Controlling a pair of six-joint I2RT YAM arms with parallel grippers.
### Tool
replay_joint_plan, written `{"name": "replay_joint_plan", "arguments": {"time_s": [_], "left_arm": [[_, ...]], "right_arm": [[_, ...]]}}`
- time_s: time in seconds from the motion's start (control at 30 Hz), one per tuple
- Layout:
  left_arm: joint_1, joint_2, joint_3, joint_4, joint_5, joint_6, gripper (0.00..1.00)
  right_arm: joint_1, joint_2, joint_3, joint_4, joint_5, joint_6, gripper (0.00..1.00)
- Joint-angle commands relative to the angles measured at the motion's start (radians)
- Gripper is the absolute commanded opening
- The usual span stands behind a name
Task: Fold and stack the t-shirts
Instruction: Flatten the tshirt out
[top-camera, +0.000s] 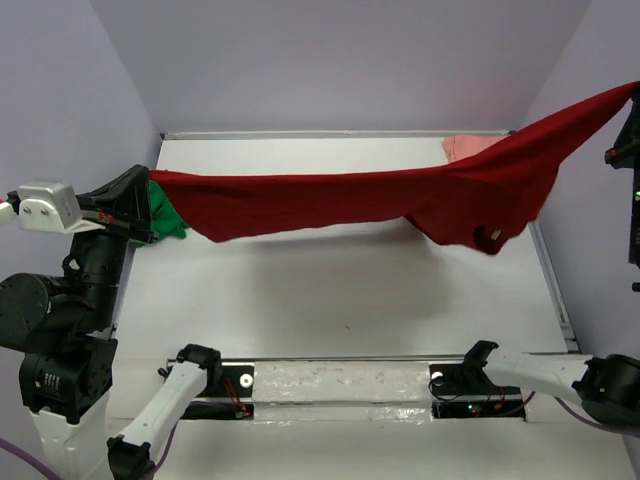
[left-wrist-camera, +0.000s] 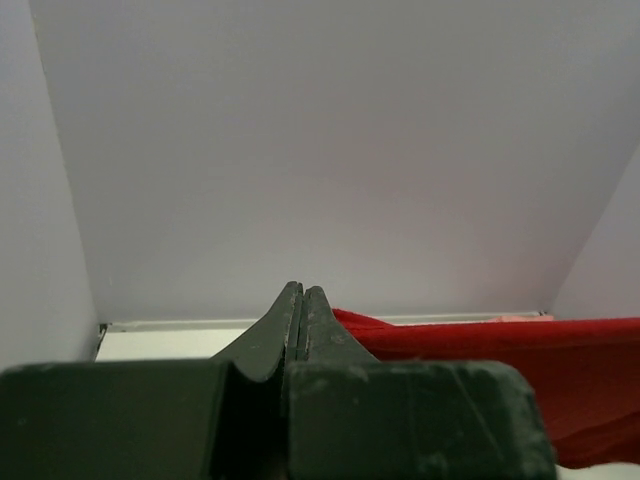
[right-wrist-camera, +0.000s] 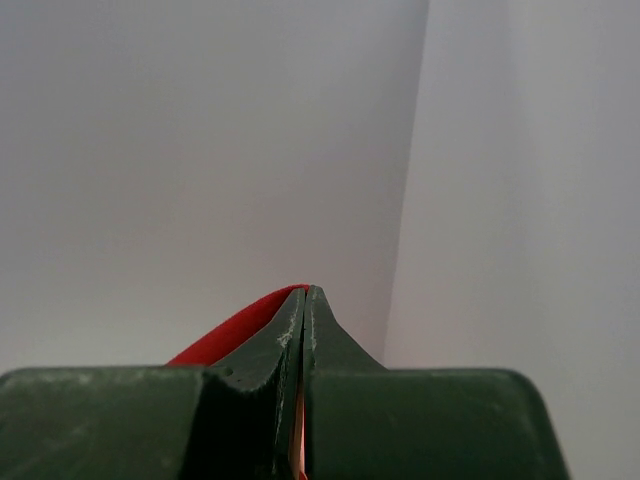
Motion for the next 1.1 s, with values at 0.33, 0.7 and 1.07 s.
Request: {"name": "replay_joint_plan", "arguments": {"time_s": [0.33, 0.7, 1.07], "left_arm": [[-0.002, 0.153, 0.106, 0.017, -0.049, -0.014, 0.00], [-0.002, 0.094, 0.132, 0.107, 0.107, 0.004, 0.00], [-0.001, -0.037, 0.112, 0.015, 0.046, 0.034, 0.00]], "right_arm": [[0.040, 0.277, 0.229, 0.101, 0.080, -0.179, 0.00], [0.371, 0.304, 0.124, 0.646, 0.238, -0.685, 0.00], [0.422, 0.193, -0.021, 0.276, 0.115, -0.287, 0.00]]}}
